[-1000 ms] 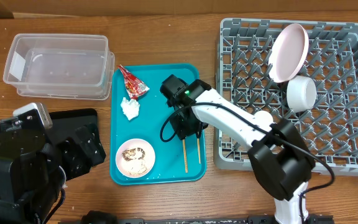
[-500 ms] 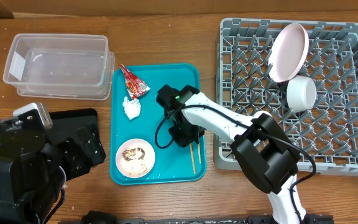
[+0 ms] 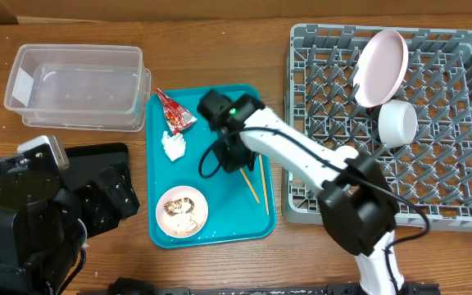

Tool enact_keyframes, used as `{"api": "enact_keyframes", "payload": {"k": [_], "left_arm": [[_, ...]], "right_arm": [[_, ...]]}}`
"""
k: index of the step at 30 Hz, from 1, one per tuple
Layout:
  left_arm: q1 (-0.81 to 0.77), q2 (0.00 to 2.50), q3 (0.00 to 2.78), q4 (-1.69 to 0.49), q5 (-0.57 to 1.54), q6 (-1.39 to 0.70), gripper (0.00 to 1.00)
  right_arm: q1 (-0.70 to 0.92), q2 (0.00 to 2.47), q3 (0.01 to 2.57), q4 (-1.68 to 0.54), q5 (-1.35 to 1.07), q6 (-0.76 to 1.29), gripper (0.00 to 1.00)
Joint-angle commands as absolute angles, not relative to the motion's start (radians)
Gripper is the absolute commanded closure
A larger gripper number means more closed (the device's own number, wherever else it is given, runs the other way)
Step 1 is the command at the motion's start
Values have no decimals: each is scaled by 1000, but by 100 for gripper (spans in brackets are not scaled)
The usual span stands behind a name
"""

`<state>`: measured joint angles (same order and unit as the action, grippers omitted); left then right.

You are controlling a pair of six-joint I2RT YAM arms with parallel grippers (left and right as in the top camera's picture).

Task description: Sort waste into correct bins and load items into the dishwasher

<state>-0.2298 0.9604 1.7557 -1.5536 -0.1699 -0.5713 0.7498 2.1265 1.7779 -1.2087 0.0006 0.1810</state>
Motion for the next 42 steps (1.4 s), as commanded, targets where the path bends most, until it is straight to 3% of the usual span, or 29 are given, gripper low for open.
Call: {"api": "enact_keyframes", "payload": {"k": [1, 9, 19, 23, 25, 31, 42], "left_arm": [[-232, 962, 1763, -1552, -191, -583, 0], [-232, 962, 1763, -1553, -191, -583, 0], [-232, 962, 1763, -1553, -191, -583, 0], [-232, 962, 1763, -1552, -191, -583, 0], [-232, 962, 1763, -1552, -191, -583, 0], [-232, 962, 1763, -1556, -191, -583, 0], [-232, 966, 1763, -1556, -191, -583, 0]], "right_arm": [[694, 1985, 1869, -1209, 36, 241, 96], [515, 1895, 1888, -1206, 167, 212, 96], [385, 2032, 1864, -1222, 112, 128, 96], [397, 2036, 1868, -1231, 111, 130, 61], [413, 2012, 1877, -1237, 111, 131, 53], [503, 1898, 1880, -1237, 111, 130, 49], [653, 1955, 1705, -1177, 66, 131, 50]]}}
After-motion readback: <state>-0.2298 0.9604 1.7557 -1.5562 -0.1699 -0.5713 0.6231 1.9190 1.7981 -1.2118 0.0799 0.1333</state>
